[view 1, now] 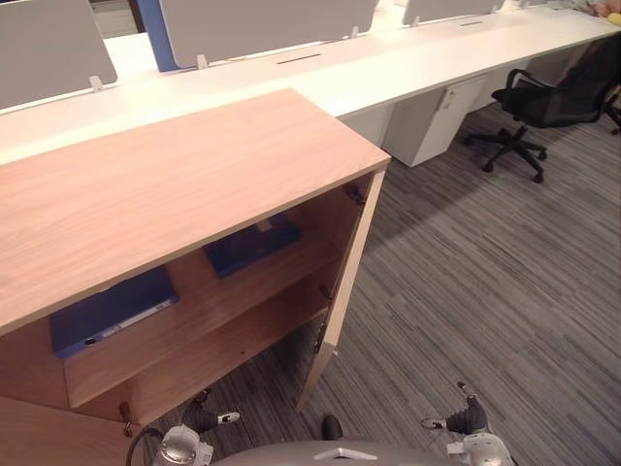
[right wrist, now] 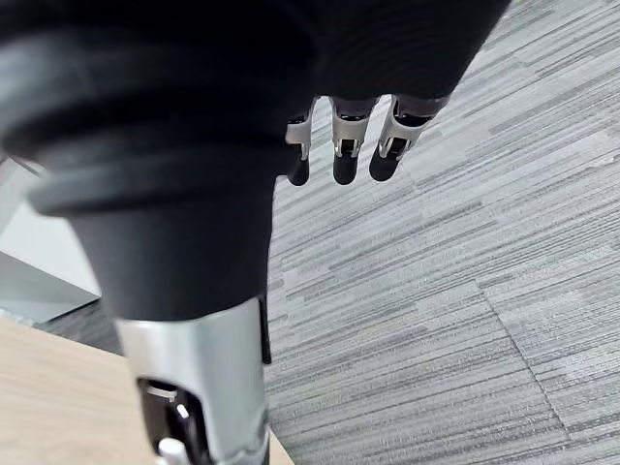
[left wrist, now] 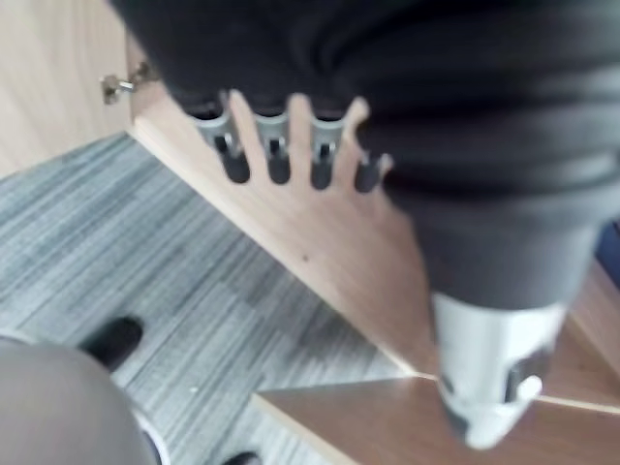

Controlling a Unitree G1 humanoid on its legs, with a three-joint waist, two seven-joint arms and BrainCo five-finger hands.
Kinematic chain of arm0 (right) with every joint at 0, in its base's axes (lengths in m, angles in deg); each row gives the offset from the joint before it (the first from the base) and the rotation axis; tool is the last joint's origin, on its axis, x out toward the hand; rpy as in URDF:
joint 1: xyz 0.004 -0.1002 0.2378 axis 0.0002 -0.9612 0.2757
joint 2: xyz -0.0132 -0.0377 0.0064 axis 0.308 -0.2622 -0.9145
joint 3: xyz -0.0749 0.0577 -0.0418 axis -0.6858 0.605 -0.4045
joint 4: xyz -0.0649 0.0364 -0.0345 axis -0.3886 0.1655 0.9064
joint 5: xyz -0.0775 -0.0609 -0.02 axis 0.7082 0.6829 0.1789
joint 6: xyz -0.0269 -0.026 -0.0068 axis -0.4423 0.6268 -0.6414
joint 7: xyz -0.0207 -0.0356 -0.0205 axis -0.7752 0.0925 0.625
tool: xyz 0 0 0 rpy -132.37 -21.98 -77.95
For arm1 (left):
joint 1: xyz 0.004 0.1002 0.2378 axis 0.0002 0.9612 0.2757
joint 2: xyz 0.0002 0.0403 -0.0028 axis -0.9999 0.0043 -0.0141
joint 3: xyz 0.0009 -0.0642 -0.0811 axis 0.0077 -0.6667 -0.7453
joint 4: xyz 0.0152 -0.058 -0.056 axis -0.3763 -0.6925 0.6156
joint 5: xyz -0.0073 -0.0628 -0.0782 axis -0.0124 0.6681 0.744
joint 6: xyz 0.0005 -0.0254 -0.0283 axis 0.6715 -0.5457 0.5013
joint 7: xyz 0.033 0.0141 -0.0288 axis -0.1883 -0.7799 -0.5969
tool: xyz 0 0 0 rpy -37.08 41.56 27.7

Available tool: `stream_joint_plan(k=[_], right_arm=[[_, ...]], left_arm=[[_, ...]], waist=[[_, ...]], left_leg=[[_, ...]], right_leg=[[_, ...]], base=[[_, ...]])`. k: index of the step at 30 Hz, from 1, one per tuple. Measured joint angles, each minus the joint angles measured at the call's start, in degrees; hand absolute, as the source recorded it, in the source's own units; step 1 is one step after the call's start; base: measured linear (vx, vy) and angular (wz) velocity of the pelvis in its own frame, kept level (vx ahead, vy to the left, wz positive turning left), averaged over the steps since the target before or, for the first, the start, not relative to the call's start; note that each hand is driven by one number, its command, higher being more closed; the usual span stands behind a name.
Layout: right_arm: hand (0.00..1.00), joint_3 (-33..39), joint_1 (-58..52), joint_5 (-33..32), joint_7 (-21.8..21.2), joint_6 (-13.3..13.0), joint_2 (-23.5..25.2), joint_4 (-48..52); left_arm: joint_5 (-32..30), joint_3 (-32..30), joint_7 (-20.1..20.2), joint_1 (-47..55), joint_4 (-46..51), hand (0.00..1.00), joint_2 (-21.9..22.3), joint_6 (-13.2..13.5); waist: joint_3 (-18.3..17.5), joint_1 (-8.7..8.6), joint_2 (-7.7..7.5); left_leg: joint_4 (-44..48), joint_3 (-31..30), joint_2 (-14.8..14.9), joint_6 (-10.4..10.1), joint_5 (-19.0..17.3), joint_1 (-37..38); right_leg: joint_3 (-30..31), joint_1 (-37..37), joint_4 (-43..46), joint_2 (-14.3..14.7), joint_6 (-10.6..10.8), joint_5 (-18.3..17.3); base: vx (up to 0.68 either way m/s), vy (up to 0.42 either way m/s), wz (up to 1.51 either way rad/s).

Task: Walk over to the cabinet, pick up the folder, carry it to the office cabinet, place the folder inside the office cabinet, then close the office cabinet door

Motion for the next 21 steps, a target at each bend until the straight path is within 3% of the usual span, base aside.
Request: stream_joint_plan(k=[2, 10, 21], right_arm=[[0.0, -0.3, 0.8, -1.2, 0.0, 0.1, 0.8, -1.7], [0.0, -0.8, 4.0, -11.4, 0.0, 0.3, 6.1, -7.0], [0.0, -1.9, 6.5, -12.9, -0.4, 1.3, 7.7, -12.6]], left_arm=[[0.0, -0.4, -0.1, 0.0, 0.0, 0.0, 0.0, 0.0], [2.4, -4.4, -2.0, 1.2, -0.6, 0.0, 0.7, -0.3], [3.5, -8.2, -2.3, 2.4, -2.3, 0.0, 1.2, -0.9]], waist=[[0.0, 0.99, 0.07], [-0.2, 1.96, 0.26], [0.0, 3.6, -0.62]], left_leg=[[-0.1, -0.3, -0.2, 0.0, 0.0, 0.3], [-2.0, -4.7, -1.7, 1.3, 1.5, 0.4], [-4.2, -7.9, -3.3, 2.4, 3.8, 0.7]], right_leg=[[-0.4, 0.5, 0.0, -0.2, 0.2, -0.2], [-4.7, 1.8, 0.7, -1.9, 1.6, -1.4], [-7.7, 2.2, 2.2, -3.6, 2.2, -2.0]], base=[[0.0, -0.011, 0.13], [-0.01, -0.005, 0.27], [-0.04, 0.001, 0.17]])
